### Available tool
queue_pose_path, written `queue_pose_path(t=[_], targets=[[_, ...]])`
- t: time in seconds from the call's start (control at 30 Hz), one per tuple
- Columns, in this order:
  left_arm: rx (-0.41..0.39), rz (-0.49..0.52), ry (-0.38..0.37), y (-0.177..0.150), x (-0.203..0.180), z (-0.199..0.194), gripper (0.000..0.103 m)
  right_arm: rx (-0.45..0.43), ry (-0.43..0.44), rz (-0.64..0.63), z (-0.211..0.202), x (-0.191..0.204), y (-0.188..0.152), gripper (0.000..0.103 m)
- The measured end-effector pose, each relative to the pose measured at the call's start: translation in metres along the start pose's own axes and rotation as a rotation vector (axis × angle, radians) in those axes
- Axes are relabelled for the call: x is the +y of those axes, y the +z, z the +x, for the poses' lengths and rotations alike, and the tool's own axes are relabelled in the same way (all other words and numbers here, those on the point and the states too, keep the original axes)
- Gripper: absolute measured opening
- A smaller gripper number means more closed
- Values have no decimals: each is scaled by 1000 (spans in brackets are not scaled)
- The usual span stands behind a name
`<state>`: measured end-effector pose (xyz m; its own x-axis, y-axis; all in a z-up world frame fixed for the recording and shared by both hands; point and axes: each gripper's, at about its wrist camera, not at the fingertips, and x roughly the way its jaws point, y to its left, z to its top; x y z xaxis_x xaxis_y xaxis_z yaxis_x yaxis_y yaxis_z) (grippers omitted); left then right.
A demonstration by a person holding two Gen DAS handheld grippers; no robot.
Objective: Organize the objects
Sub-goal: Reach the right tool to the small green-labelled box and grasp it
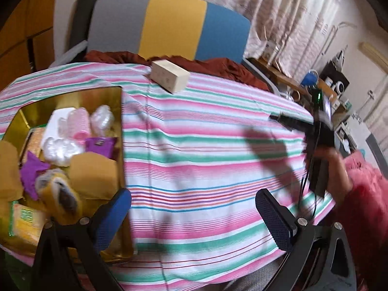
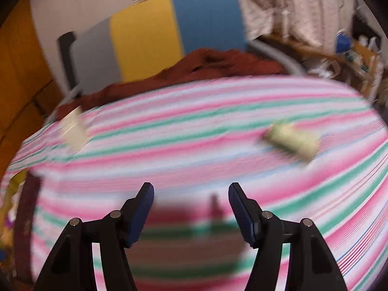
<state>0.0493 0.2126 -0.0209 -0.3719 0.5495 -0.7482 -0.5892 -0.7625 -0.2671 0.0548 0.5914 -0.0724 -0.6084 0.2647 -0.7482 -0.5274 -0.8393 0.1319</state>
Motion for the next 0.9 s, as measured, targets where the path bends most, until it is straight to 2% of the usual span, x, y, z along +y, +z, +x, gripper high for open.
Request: queue_pose_path(t=[0.1, 0.23, 0.37, 0.4, 0.47, 0.57, 0.6, 0.67, 0.77, 0.9], targets=[[21, 17, -3, -1, -8, 7, 103, -25, -51, 22, 3, -39, 31, 65], [49, 15, 1, -2, -12, 17, 103, -14, -83, 120, 15, -93, 61, 65], [73, 13, 6, -2, -14, 26, 103, 66, -46, 205, 33, -126, 64, 65], [75, 13, 5, -2, -14, 27, 103, 98, -12, 221, 39, -130, 61, 65], [81, 13, 3, -1, -15, 29, 103, 153, 49, 242, 46, -128, 52, 65], [82, 18, 4, -1, -16, 30, 103, 167, 170, 197, 39, -106, 34, 65], [83, 20, 5, -1, -17, 31, 103, 172, 187, 169, 36, -96, 30, 65], [85, 16, 1, 0, -18, 33, 103, 151, 151, 91, 28, -77, 25, 65], [91, 4, -1, 2, -18, 35, 103, 112, 43, 21, 25, -61, 27, 65], [86, 4, 13, 7, -20, 34, 103, 103, -52, 51, 35, -59, 31, 65]])
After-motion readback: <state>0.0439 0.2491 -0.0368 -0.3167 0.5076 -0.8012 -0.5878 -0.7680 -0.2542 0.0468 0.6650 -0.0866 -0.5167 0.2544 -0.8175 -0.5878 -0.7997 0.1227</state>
